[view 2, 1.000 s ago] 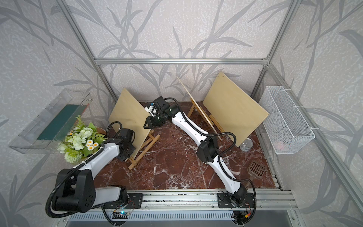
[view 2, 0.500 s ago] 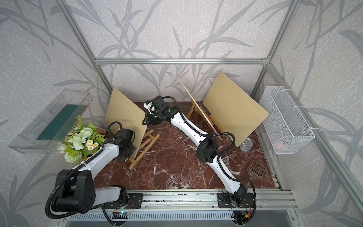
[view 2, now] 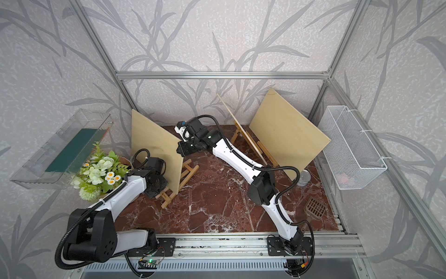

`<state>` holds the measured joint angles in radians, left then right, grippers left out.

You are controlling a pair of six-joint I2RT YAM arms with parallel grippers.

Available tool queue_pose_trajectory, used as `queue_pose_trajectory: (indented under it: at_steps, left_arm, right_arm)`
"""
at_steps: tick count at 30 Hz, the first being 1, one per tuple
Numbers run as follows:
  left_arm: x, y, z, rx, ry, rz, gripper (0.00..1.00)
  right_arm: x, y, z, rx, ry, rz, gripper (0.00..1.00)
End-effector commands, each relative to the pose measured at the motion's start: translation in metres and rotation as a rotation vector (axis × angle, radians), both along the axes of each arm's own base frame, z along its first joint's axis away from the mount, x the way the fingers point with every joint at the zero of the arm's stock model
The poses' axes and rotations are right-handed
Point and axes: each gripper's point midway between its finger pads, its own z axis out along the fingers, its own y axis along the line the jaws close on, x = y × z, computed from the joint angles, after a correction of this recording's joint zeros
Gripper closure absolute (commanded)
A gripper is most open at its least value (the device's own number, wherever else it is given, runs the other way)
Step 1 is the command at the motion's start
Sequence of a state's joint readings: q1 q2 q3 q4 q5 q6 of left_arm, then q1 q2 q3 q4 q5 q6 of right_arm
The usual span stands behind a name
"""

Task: Assemble the easel
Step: Adjust the drawing board at the center of the board, then pick up the easel at the center of the board.

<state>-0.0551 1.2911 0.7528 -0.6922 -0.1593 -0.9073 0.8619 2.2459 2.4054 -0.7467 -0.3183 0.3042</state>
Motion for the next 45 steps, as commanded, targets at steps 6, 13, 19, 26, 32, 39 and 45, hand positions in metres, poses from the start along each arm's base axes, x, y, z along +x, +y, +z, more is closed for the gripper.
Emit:
queue_pose_trajectory:
  at_steps: [6,13,19,26,32,39,45]
  left_arm:
    - [0.017,-0.006,0.028,-0.003,-0.075,-0.104,0.83]
    - [0.003,-0.006,0.023,-0.012,-0.029,-0.082,0.80]
    - [-0.005,-0.004,0.015,-0.014,-0.027,-0.055,0.79]
    - [-0.012,-0.006,0.005,-0.028,-0.001,-0.045,0.77]
    - [-0.022,-0.008,-0.010,-0.047,0.037,-0.024,0.61]
    - [-0.035,-0.007,-0.027,-0.052,0.081,0.010,0.46]
    - [-0.030,-0.008,-0.036,-0.070,0.059,0.052,0.70]
  right_arm:
    - [0.024,-0.065,0.103,-0.052,-0.448,-0.153,1.00]
    - [0.039,-0.112,0.104,-0.206,-0.605,-0.312,1.00]
    - [0.036,-0.142,0.080,-0.310,-0.619,-0.356,1.00]
    - [0.008,-0.157,0.048,-0.260,-0.497,-0.364,1.00]
    - [-0.008,-0.162,0.023,-0.237,-0.409,-0.354,1.00]
    - [-0.012,-0.159,0.019,-0.224,-0.393,-0.330,1.00]
    - [-0.012,-0.155,0.018,-0.222,-0.392,-0.308,1.00]
